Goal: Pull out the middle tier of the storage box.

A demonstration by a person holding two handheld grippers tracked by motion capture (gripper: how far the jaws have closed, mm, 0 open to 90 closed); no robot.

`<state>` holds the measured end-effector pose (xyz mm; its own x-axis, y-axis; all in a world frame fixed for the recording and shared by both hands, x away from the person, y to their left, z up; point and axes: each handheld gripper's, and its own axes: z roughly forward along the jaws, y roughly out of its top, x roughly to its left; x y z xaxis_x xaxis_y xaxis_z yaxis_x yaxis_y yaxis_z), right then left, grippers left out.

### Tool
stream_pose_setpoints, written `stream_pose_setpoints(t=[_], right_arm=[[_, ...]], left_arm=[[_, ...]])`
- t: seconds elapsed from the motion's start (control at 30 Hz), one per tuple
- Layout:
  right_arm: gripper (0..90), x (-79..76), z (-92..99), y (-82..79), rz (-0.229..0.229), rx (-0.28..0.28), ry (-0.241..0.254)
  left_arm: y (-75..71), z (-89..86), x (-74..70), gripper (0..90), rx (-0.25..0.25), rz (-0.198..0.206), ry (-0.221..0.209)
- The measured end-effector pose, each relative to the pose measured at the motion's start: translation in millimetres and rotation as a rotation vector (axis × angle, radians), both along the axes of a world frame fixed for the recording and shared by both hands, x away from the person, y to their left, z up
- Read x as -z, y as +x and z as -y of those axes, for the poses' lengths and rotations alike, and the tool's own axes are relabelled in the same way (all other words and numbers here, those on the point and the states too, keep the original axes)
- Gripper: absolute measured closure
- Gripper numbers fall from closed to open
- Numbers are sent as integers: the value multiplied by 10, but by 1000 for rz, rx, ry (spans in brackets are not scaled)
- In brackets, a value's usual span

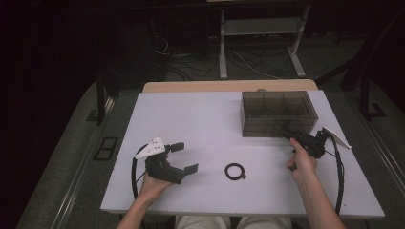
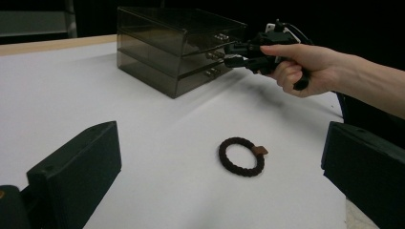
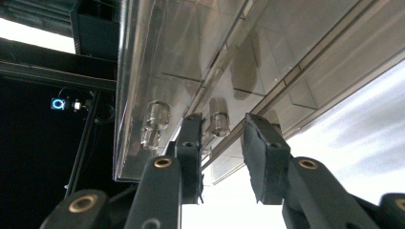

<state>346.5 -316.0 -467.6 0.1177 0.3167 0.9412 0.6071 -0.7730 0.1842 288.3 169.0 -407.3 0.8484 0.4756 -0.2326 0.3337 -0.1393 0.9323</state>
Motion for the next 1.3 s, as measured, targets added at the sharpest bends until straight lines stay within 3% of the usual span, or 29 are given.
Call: stream_pose_setpoints(t=[0.53, 0.9, 1.3], right_arm=[[721, 47, -81, -4, 15, 45, 38], [752, 90, -138, -51, 10, 120, 91], [786, 93, -223, -85, 36, 177, 71]], left_arm=[[-1, -8, -2, 0, -1, 0, 1], [1, -5, 2, 0, -1, 0, 0], [8, -21, -2, 0, -11, -2, 0]])
